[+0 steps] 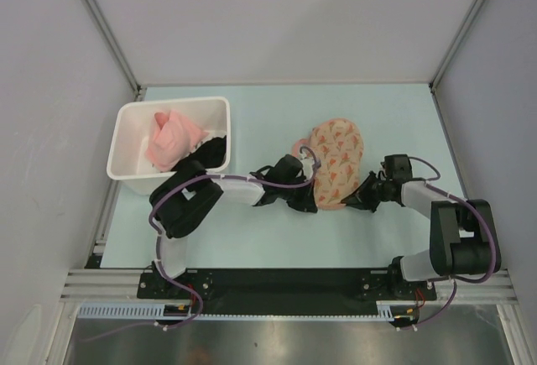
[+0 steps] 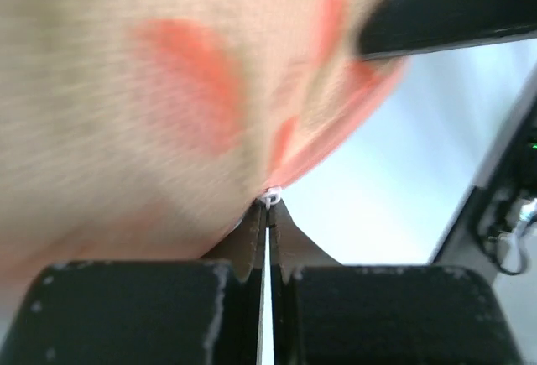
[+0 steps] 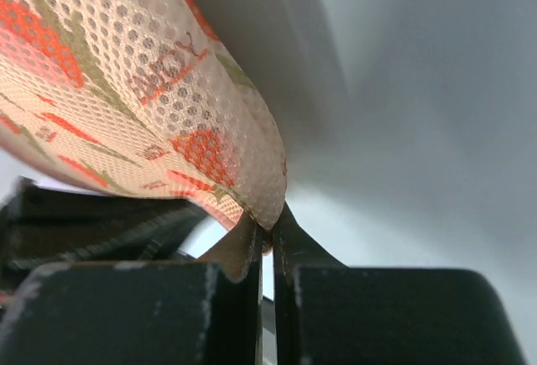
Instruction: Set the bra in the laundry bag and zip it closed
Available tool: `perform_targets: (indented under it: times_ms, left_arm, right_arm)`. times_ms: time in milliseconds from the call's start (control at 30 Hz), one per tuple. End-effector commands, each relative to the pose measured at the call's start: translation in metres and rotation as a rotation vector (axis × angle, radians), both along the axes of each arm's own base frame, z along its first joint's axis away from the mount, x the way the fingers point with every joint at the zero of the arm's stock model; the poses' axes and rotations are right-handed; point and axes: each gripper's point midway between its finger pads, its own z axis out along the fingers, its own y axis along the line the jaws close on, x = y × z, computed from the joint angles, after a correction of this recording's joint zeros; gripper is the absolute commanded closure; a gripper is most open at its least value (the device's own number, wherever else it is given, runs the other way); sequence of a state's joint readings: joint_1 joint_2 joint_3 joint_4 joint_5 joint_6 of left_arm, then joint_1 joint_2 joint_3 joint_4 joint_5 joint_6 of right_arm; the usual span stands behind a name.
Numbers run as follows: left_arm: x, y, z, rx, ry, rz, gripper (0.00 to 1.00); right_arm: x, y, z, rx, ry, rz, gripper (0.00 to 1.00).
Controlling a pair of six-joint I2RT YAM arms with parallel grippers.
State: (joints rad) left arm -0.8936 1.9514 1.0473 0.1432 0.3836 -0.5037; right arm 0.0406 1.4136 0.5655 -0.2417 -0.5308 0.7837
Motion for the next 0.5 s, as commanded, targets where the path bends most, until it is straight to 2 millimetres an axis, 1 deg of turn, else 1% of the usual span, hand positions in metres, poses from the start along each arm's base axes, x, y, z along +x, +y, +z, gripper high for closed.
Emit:
perform_targets:
  times_ms: [0, 33, 67, 100, 133, 167, 200, 300, 333, 367, 400, 433, 467]
  left_arm:
    - [0.037, 0.067, -0.011, 0.145, -0.087, 0.059, 1.0]
    - [0.04, 0.074, -0.013, 0.164, -0.108, 0.05, 1.0]
    - [0.05, 0.082, -0.012, 0.172, -0.125, 0.071, 1.0]
    - [0.048, 0.09, -0.014, 0.193, -0.11, 0.069, 1.0]
    - [0.053, 0.093, -0.012, 0.193, -0.123, 0.07, 1.0]
    - [0.052, 0.094, -0.011, 0.196, -0.123, 0.064, 1.0]
    - [0.053, 0.091, -0.006, 0.183, -0.126, 0.059, 1.0]
    - [0.048, 0.076, 0.006, 0.116, -0.102, 0.046, 1.0]
    - [0.041, 0.066, 0.011, 0.085, -0.074, 0.046, 1.0]
    - [0.041, 0.055, 0.019, 0.039, -0.078, 0.042, 1.0]
    - [0.035, 0.045, 0.024, -0.002, -0.052, 0.025, 1.0]
    - [0.027, 0.033, 0.029, -0.035, -0.014, 0.027, 1.0]
    - [0.026, 0.022, 0.036, -0.078, -0.013, 0.025, 1.0]
  right_arm:
    - [0.011, -0.028, -0.001, -0.116, -0.044, 0.063, 1.0]
    - [0.012, -0.03, 0.001, -0.132, -0.062, 0.086, 1.0]
    - [0.015, -0.034, 0.002, -0.141, -0.067, 0.09, 1.0]
    - [0.024, -0.037, 0.006, -0.156, -0.084, 0.097, 1.0]
    - [0.026, -0.039, 0.007, -0.17, -0.09, 0.127, 1.0]
    - [0.03, -0.04, 0.008, -0.181, -0.095, 0.134, 1.0]
    - [0.043, -0.042, 0.011, -0.195, -0.107, 0.141, 1.0]
    - [0.064, -0.044, 0.013, -0.222, -0.134, 0.169, 1.0]
    - [0.081, -0.044, 0.016, -0.229, -0.142, 0.181, 1.0]
    - [0.088, -0.044, 0.014, -0.236, -0.138, 0.196, 1.0]
    - [0.093, -0.043, 0.014, -0.234, -0.123, 0.201, 0.93]
    - [0.104, -0.043, 0.015, -0.226, -0.095, 0.205, 0.85]
    - [0.107, -0.043, 0.017, -0.22, -0.073, 0.201, 0.76]
